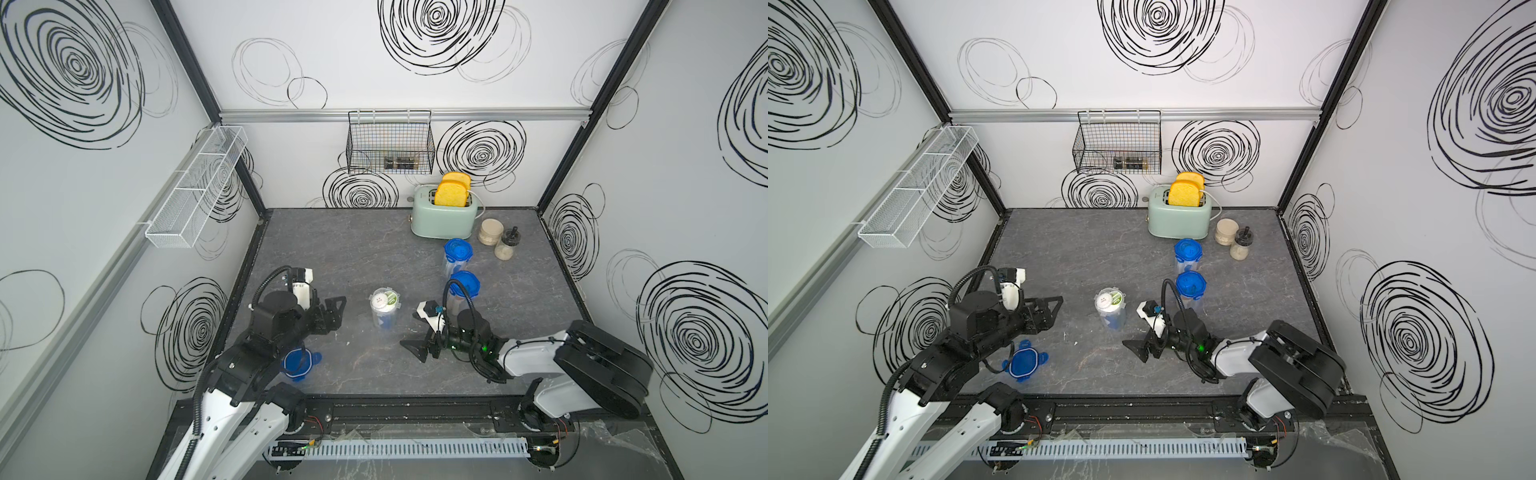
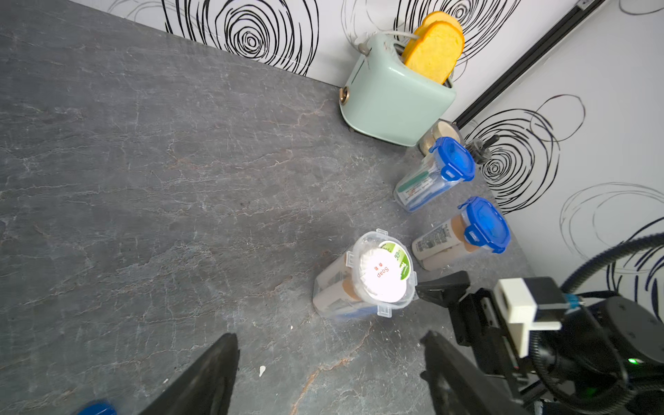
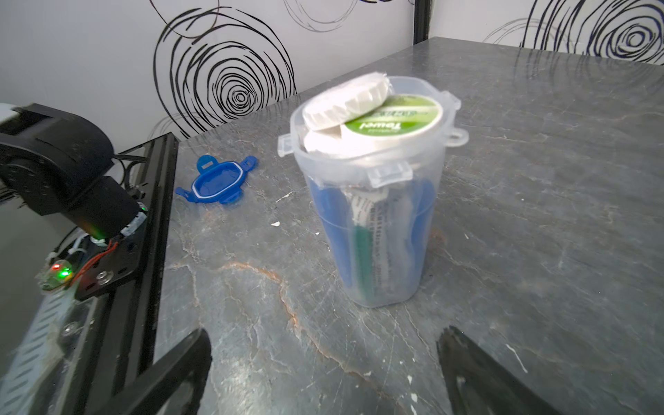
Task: Take out toiletry kits
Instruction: Pick up the container from the center of the board.
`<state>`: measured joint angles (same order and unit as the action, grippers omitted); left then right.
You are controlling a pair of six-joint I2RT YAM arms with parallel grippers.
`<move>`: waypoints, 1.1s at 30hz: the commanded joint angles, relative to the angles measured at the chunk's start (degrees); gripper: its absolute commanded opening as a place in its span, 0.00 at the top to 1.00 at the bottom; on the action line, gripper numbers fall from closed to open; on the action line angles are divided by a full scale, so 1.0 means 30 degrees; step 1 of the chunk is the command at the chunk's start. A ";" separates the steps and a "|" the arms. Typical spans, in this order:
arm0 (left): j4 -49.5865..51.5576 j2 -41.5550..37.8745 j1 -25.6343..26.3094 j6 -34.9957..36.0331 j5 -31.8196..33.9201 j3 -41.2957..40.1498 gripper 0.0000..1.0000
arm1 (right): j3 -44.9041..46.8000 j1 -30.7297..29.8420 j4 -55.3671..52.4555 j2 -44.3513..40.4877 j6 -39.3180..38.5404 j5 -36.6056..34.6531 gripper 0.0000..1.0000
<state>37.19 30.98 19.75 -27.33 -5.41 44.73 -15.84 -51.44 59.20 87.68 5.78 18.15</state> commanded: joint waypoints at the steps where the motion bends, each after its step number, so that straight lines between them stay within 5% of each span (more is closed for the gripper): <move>1: -0.1719 -0.0695 -0.0813 0.0792 -0.1640 -0.0299 0.14 | -0.0914 -0.0489 0.4535 0.2410 -0.0928 -0.1095 0.00; 16: -0.2046 -0.1363 -0.2119 0.0761 -0.2189 -0.0671 0.12 | -0.4236 -0.0629 1.2041 1.0795 -0.1940 -0.2316 0.00; 33: -0.2099 -0.1363 -0.2118 0.0732 -0.2138 -0.0730 0.12 | -0.6818 -0.0651 1.4485 1.3748 -0.1663 -0.1016 0.15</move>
<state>34.15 27.24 13.80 -26.09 -11.51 42.85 -35.27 -53.12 92.60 127.76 0.86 14.17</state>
